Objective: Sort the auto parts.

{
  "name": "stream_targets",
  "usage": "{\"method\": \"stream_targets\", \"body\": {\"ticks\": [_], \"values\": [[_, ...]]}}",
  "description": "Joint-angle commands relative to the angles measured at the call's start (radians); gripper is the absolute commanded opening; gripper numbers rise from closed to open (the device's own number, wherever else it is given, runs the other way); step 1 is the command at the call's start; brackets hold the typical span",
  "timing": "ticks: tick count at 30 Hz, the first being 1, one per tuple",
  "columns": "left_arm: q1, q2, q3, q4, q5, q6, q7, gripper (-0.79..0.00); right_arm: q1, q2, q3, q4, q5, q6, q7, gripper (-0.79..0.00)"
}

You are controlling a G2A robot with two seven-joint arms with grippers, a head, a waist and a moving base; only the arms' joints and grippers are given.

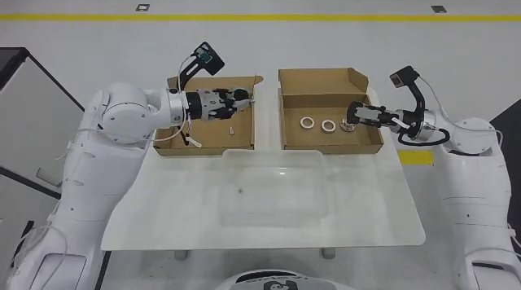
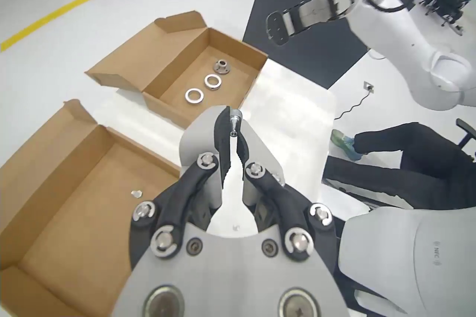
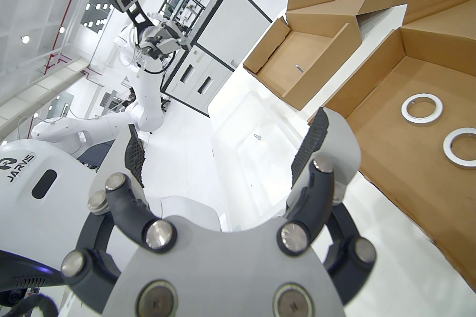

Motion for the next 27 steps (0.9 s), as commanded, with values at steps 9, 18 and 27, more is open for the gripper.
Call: {"method": "stream_targets", "body": {"ticks": [9, 18, 27], "values": [[-0.107, 0.004, 0.085, 0.117, 0.177, 0.037, -0.130, -0.785, 0.000, 0.000, 0.000, 0.000, 0.000, 0.000, 0.000, 0.000], [-0.216, -0.014, 0.202, 0.300, 0.261, 0.048, -0.186, -0.785, 0.000, 0.000, 0.000, 0.000, 0.000, 0.000, 0.000, 0.000], [-0.288, -0.038, 0.296, 0.469, 0.284, 0.065, -0.175, -0.785, 0.000, 0.000, 0.000, 0.000, 0.000, 0.000, 0.000, 0.000]]}}
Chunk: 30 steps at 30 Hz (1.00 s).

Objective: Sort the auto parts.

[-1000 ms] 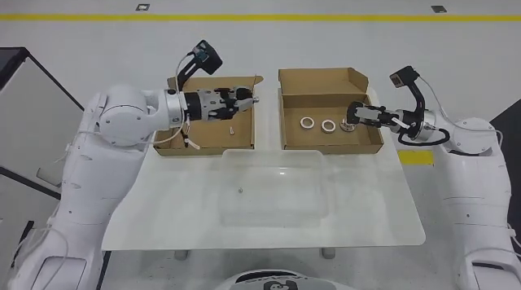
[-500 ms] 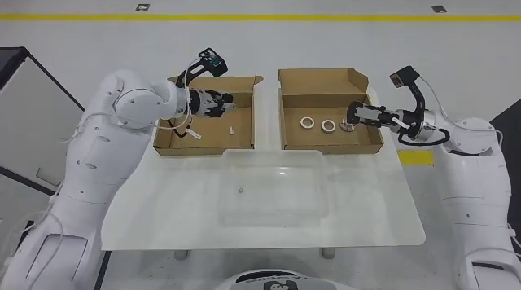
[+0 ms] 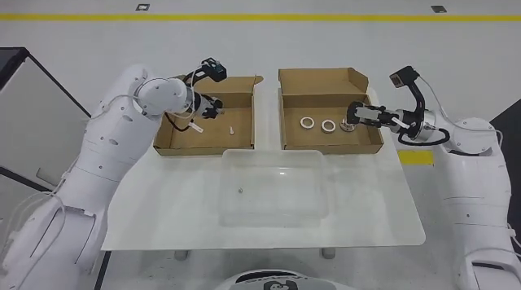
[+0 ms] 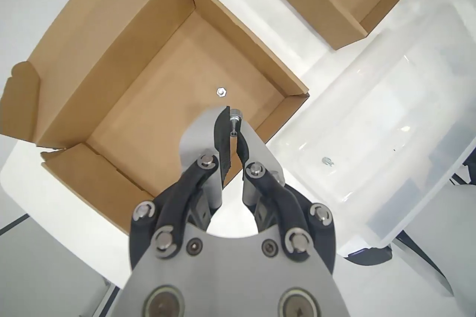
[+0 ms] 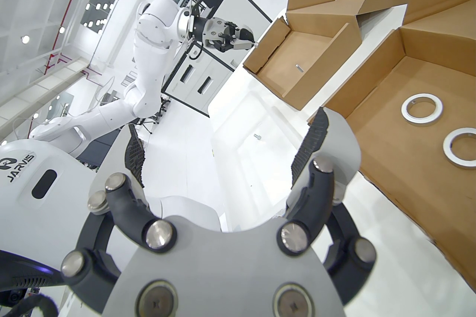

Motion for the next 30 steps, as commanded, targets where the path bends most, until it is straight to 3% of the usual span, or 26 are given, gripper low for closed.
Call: {"method": "stream_targets", "body": {"ticks": [1, 14, 17, 22, 30], "values": [[-0.007, -0.006, 0.015, 0.031, -0.010, 0.017, 0.004, -0.785, 0.000, 0.000, 0.000, 0.000, 0.000, 0.000, 0.000, 0.000], [0.000, -0.011, 0.040, 0.036, -0.004, 0.020, 0.015, -0.785, 0.000, 0.000, 0.000, 0.000, 0.000, 0.000, 0.000, 0.000], [-0.009, -0.019, 0.065, 0.082, 0.014, 0.052, 0.026, -0.785, 0.000, 0.000, 0.000, 0.000, 0.000, 0.000, 0.000, 0.000], [-0.067, -0.057, 0.147, 0.222, 0.029, 0.081, 0.056, -0.785, 0.000, 0.000, 0.000, 0.000, 0.000, 0.000, 0.000, 0.000], [-0.162, -0.148, 0.284, 0.463, 0.016, 0.104, 0.101, -0.785, 0.000, 0.000, 0.000, 0.000, 0.000, 0.000, 0.000, 0.000]]}}
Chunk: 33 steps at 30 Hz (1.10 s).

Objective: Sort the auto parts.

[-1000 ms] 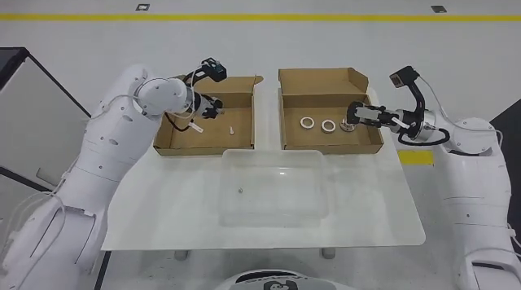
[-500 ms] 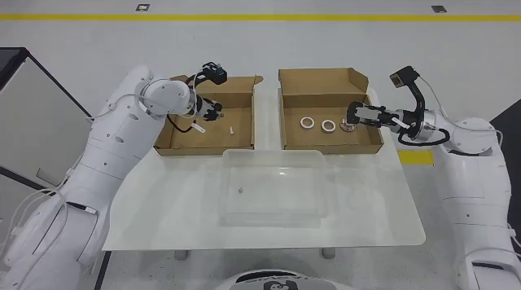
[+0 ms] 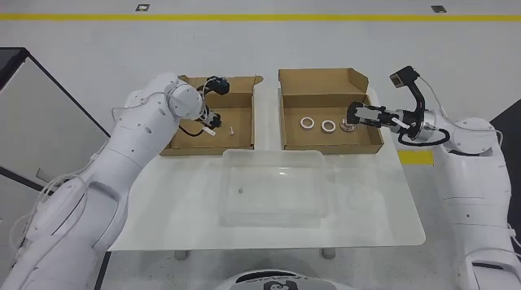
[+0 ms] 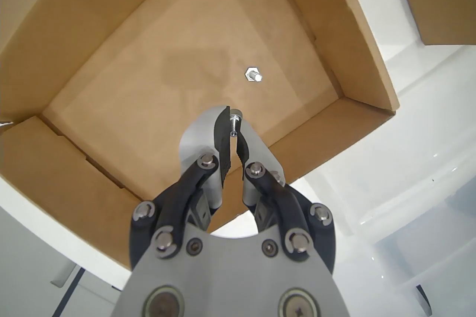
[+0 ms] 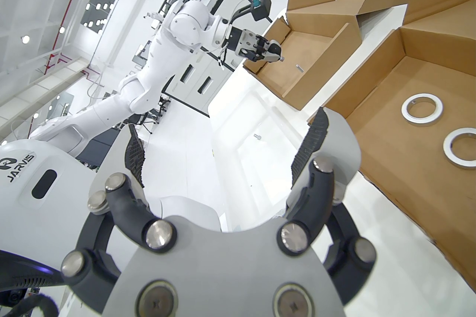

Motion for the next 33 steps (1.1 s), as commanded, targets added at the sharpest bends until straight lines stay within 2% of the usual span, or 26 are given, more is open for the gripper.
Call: {"method": "stream_targets", "body": {"ticks": [1, 10, 20, 22, 23, 26, 28, 30, 33], "values": [[-0.021, -0.023, 0.029, 0.060, 0.001, 0.005, 0.010, -0.785, 0.000, 0.000, 0.000, 0.000, 0.000, 0.000, 0.000, 0.000], [-0.088, -0.108, 0.103, 0.257, -0.021, -0.010, 0.030, -0.785, 0.000, 0.000, 0.000, 0.000, 0.000, 0.000, 0.000, 0.000], [-0.120, -0.179, 0.146, 0.404, -0.026, -0.038, 0.046, -0.785, 0.000, 0.000, 0.000, 0.000, 0.000, 0.000, 0.000, 0.000], [-0.124, -0.191, 0.150, 0.428, -0.028, -0.046, 0.049, -0.711, 0.000, 0.000, 0.000, 0.000, 0.000, 0.000, 0.000, 0.000], [-0.127, -0.196, 0.153, 0.439, -0.028, -0.050, 0.050, -0.613, 0.000, 0.000, 0.000, 0.000, 0.000, 0.000, 0.000, 0.000], [-0.134, -0.210, 0.155, 0.469, -0.031, -0.061, 0.056, -0.413, 0.000, 0.000, 0.000, 0.000, 0.000, 0.000, 0.000, 0.000], [-0.140, -0.218, 0.155, 0.487, -0.035, -0.072, 0.058, -0.095, 0.000, 0.000, 0.000, 0.000, 0.000, 0.000, 0.000, 0.000], [-0.146, -0.224, 0.154, 0.502, -0.038, -0.082, 0.062, 0.000, 0.000, 0.000, 0.000, 0.000, 0.000, 0.000, 0.000, 0.000], [-0.154, -0.231, 0.152, 0.522, -0.040, -0.095, 0.067, 0.000, 0.000, 0.000, 0.000, 0.000, 0.000, 0.000, 0.000, 0.000]]}}
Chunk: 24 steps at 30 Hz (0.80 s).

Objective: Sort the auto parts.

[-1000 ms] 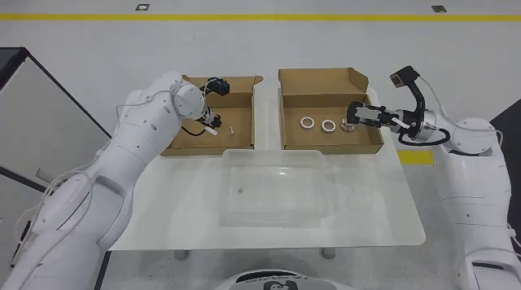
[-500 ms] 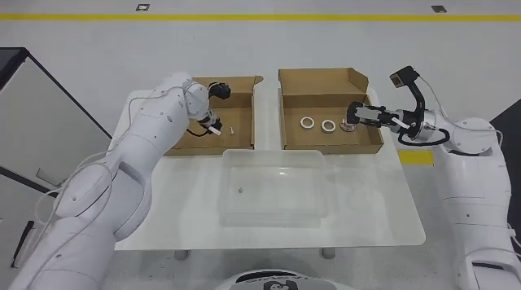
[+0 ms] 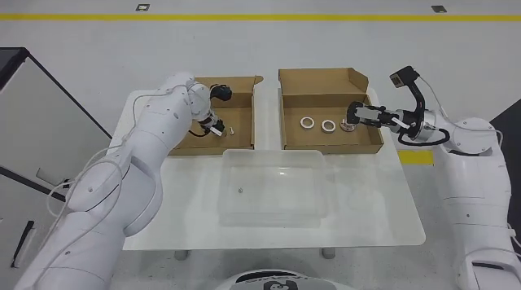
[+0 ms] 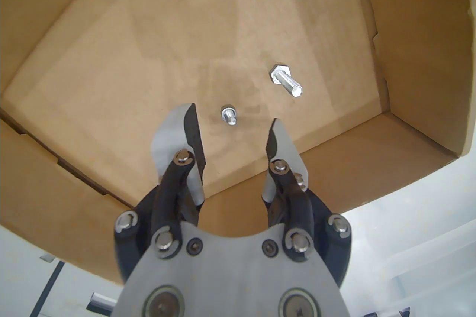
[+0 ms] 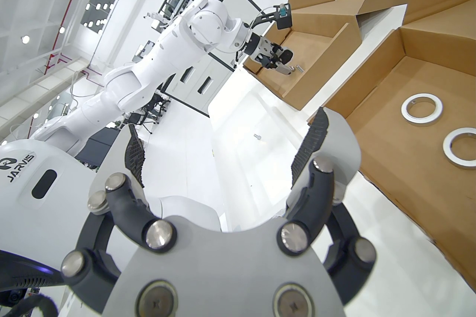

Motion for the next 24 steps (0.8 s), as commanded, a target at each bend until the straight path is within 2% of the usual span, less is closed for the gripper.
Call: {"method": "stream_targets", "body": {"ticks": [1, 7, 13, 19, 24], "values": [[-0.005, -0.004, -0.001, 0.012, 0.000, -0.007, 0.007, 0.000, 0.000, 0.000, 0.000, 0.000, 0.000, 0.000, 0.000, 0.000], [-0.024, -0.004, -0.016, 0.041, -0.008, -0.032, 0.047, 0.000, 0.000, 0.000, 0.000, 0.000, 0.000, 0.000, 0.000, 0.000], [-0.044, 0.013, -0.037, 0.046, -0.009, -0.088, 0.098, 0.000, 0.000, 0.000, 0.000, 0.000, 0.000, 0.000, 0.000, 0.000], [-0.056, 0.048, -0.060, 0.003, 0.008, -0.160, 0.148, 0.000, 0.000, 0.000, 0.000, 0.000, 0.000, 0.000, 0.000, 0.000], [-0.035, 0.097, -0.088, -0.120, 0.032, -0.224, 0.165, 0.000, 0.000, 0.000, 0.000, 0.000, 0.000, 0.000, 0.000, 0.000]]}}
